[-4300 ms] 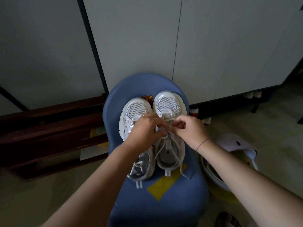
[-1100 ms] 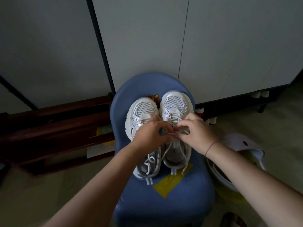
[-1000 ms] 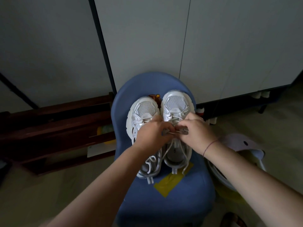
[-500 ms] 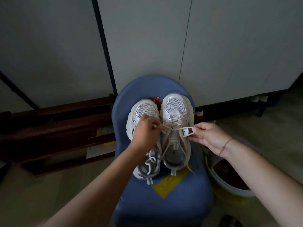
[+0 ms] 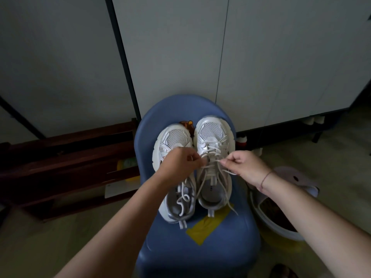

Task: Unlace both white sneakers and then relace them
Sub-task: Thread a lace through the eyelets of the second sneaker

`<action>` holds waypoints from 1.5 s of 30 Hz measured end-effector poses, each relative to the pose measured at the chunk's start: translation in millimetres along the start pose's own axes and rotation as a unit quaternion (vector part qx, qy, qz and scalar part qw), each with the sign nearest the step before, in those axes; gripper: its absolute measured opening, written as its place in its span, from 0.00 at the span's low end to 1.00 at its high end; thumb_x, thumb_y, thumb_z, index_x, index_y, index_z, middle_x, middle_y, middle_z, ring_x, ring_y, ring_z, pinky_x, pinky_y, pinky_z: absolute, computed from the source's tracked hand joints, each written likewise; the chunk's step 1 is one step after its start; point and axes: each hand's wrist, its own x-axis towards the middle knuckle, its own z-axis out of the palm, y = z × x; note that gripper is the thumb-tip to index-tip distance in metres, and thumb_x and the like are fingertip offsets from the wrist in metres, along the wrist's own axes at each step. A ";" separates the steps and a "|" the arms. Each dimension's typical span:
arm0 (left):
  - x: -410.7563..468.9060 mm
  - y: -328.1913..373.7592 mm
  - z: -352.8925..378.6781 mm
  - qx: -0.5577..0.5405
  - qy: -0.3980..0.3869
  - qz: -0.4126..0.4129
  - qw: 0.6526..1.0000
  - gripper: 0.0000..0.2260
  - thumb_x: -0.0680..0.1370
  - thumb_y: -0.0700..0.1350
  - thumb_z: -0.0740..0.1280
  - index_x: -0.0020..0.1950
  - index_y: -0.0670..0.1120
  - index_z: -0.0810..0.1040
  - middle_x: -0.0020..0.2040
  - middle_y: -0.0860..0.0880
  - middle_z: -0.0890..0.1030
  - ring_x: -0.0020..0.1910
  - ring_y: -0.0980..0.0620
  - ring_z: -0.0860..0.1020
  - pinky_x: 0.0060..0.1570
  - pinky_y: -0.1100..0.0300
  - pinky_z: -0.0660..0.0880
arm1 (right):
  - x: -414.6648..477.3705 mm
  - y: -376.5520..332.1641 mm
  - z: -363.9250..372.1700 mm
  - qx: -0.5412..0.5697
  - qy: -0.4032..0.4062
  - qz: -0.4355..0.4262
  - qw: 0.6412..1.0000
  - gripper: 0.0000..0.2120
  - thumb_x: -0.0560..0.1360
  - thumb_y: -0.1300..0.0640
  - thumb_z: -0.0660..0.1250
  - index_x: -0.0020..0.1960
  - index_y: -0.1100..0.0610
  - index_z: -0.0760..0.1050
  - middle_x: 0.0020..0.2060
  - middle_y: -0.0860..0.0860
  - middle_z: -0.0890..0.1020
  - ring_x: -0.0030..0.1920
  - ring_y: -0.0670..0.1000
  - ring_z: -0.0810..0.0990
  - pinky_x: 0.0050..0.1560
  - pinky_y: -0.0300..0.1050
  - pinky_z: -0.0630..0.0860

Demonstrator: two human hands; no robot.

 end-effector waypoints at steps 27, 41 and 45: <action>2.0 -8.2 2.2 -0.014 0.046 -0.004 0.999 0.09 0.77 0.54 0.68 0.50 0.50 0.78 0.37 0.53 0.82 0.34 0.54 0.78 0.37 0.55 0.74 | -6.9 -12.3 -5.6 -0.211 -0.008 -0.021 0.977 0.17 0.78 0.43 0.59 0.40 0.55 0.72 0.34 0.48 0.74 0.38 0.50 0.74 0.37 0.44 0.66; 5.3 -8.8 -8.2 -0.025 0.031 0.019 0.999 0.12 0.82 0.48 0.61 0.47 0.42 0.79 0.38 0.47 0.79 0.38 0.53 0.76 0.41 0.61 0.73 | -11.6 -11.1 -13.7 -0.118 0.146 -0.029 0.982 0.10 0.77 0.57 0.64 0.38 0.58 0.77 0.33 0.51 0.78 0.35 0.49 0.76 0.36 0.42 0.70; 11.3 -13.3 0.7 -0.101 -0.034 0.012 0.994 0.18 0.83 0.55 0.57 0.55 0.46 0.82 0.48 0.47 0.84 0.50 0.49 0.81 0.58 0.49 0.75 | -48.1 -27.8 16.9 0.195 0.009 0.098 0.976 0.12 0.79 0.64 0.59 0.39 0.60 0.75 0.30 0.54 0.76 0.22 0.42 0.72 0.22 0.33 0.69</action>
